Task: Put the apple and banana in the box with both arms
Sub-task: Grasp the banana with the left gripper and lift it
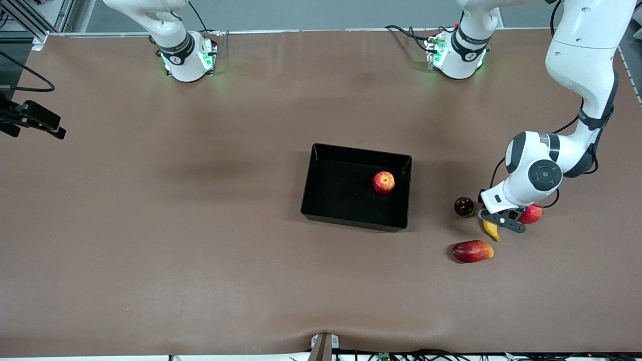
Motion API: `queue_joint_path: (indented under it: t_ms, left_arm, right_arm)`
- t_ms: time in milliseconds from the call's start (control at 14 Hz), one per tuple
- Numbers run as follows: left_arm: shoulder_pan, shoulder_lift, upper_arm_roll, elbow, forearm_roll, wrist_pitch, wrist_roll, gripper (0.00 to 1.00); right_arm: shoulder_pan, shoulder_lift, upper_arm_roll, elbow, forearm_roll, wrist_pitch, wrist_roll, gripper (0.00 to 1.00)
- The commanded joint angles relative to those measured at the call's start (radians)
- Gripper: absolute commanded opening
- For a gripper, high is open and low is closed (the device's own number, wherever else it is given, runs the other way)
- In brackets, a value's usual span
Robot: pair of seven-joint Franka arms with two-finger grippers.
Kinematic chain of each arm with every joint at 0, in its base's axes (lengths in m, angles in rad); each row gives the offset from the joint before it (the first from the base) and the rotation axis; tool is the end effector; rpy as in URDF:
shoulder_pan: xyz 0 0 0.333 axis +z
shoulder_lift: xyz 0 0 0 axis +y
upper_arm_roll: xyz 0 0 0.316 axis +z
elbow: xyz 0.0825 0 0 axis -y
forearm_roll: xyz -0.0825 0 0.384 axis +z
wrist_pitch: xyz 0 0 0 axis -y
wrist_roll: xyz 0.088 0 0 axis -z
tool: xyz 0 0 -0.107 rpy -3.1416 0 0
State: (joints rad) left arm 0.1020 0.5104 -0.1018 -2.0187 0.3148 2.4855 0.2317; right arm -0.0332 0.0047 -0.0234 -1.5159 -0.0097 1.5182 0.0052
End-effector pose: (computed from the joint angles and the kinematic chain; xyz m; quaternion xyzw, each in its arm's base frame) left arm 0.5981 -0.0005 0.1924 -0.9697 0.2338 0.0255 0.0659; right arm 0.5502 -0.0322 0.6431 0.9995 -0.0311 -0.0013 0.0049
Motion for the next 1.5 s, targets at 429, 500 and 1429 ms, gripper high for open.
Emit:
queue_joint_path:
  t_ms: [429, 500, 1429]
  left_arm:
    - [0.001, -0.262, -0.202, 0.125, 0.001, -0.471, -0.053, 0.0]
    - [-0.002, -0.253, -0.232, 0.179, 0.001, -0.525, -0.104, 0.0]
    - [-0.445, 0.114, -0.309, 0.684, -0.106, -0.59, -0.847, 0.0]
  right_arm:
    - [-0.017, -0.006, 0.017, 0.005, -0.009, -0.01, 0.004, 1.0]
    - [-0.017, -0.006, 0.017, 0.005, -0.009, -0.012, 0.004, 1.0]
    - [-0.02, -0.006, 0.017, 0.005, -0.009, -0.01, 0.005, 1.0]
